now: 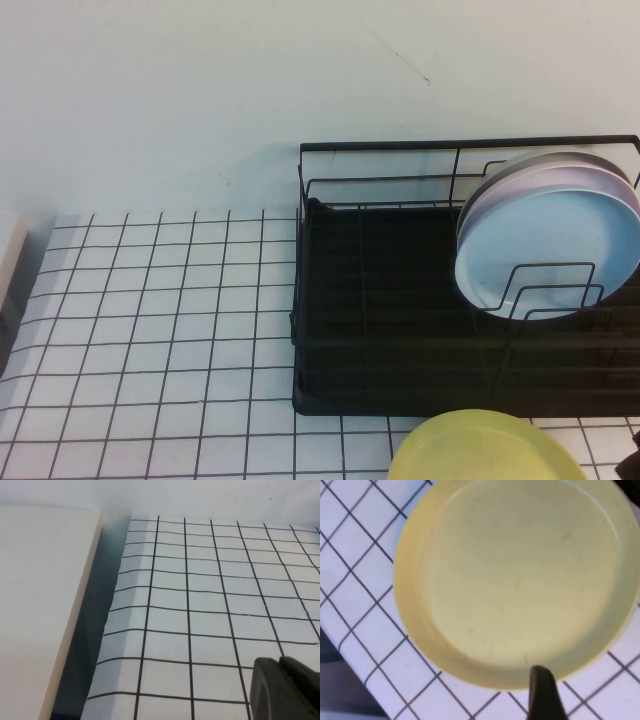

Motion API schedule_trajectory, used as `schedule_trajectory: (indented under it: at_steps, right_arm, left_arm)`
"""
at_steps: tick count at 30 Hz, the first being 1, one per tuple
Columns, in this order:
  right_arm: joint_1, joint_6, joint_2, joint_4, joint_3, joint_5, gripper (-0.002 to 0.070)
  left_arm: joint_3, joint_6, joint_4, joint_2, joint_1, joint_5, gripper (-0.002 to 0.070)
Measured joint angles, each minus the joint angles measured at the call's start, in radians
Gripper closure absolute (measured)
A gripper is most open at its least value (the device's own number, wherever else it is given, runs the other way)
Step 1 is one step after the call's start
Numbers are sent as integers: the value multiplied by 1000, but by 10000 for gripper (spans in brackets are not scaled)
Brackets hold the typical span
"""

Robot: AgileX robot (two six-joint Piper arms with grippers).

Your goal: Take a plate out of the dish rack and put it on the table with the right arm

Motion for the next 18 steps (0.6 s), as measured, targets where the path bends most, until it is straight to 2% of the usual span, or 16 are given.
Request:
schedule_trajectory:
  at_steps: [4,7,9,11,18]
  right_arm:
    - [0,199,0,-106,-95,100,342]
    - [0,230,-17,-89,-133,150,458]
    - [0,212,-57,-42,-139,159,559]
    - [0,175,-130,24,-141,157,627]
    - [0,108,-476,182,-127,54,671]
  left_arm:
    - [0,0,0,0,0,0,678]
    - [0,0,0,0,0,0,678]
    - [0,0,0,0,0,0,678]
    - [0,0,0,0,0,0,678]
    - [0,0,0,0,0,0,678]
